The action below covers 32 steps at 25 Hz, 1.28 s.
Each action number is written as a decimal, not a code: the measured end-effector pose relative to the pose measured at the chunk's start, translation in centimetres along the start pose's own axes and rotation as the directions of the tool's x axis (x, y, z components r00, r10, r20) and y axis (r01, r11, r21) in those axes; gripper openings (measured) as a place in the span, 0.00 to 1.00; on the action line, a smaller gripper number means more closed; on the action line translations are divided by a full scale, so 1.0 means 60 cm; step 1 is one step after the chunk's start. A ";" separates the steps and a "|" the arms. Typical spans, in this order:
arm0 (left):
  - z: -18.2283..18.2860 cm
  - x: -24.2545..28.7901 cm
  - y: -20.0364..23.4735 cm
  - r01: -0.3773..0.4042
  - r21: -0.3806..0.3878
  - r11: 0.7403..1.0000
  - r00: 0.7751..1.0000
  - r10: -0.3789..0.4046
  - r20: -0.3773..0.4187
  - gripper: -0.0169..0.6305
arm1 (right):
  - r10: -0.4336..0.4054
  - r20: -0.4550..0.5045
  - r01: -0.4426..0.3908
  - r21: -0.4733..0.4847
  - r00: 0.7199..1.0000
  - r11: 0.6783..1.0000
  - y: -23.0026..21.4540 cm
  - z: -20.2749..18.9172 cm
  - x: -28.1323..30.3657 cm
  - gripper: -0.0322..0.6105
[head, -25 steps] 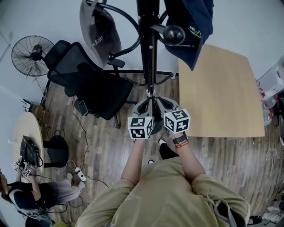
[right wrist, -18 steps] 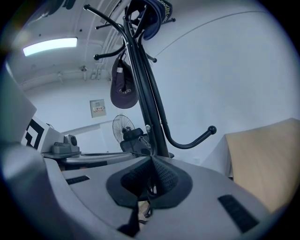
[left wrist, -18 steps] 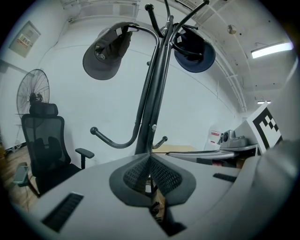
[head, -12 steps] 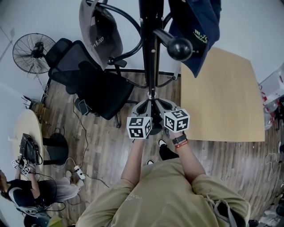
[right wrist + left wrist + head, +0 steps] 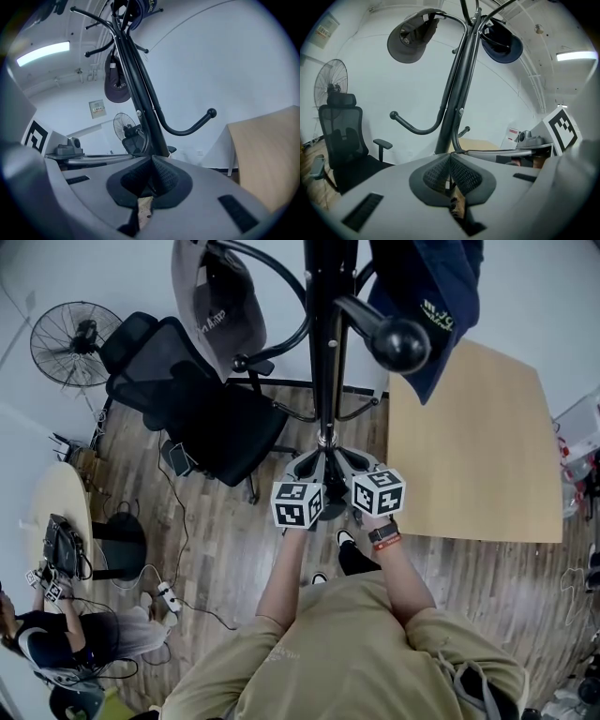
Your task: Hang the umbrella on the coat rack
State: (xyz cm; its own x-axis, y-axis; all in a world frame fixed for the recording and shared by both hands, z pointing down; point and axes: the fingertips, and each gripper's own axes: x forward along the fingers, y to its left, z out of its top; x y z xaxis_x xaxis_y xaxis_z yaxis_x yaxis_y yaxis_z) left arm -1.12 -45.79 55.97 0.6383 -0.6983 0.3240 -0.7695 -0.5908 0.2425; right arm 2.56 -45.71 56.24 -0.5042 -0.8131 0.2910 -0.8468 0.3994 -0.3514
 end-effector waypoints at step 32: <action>-0.033 -0.016 -0.007 0.070 -0.033 0.997 0.997 -0.069 0.035 0.06 | -0.021 -0.040 0.019 -0.044 0.999 0.999 0.005 -0.035 -0.011 0.12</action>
State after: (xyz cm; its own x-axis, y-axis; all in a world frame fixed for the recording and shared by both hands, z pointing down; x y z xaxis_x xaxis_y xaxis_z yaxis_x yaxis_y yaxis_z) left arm -1.48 -44.08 57.35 0.6901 -0.6696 0.2747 -0.7233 -0.6244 0.2950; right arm 2.31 -44.17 57.79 -0.4931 -0.8034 0.3337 -0.8628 0.4024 -0.3059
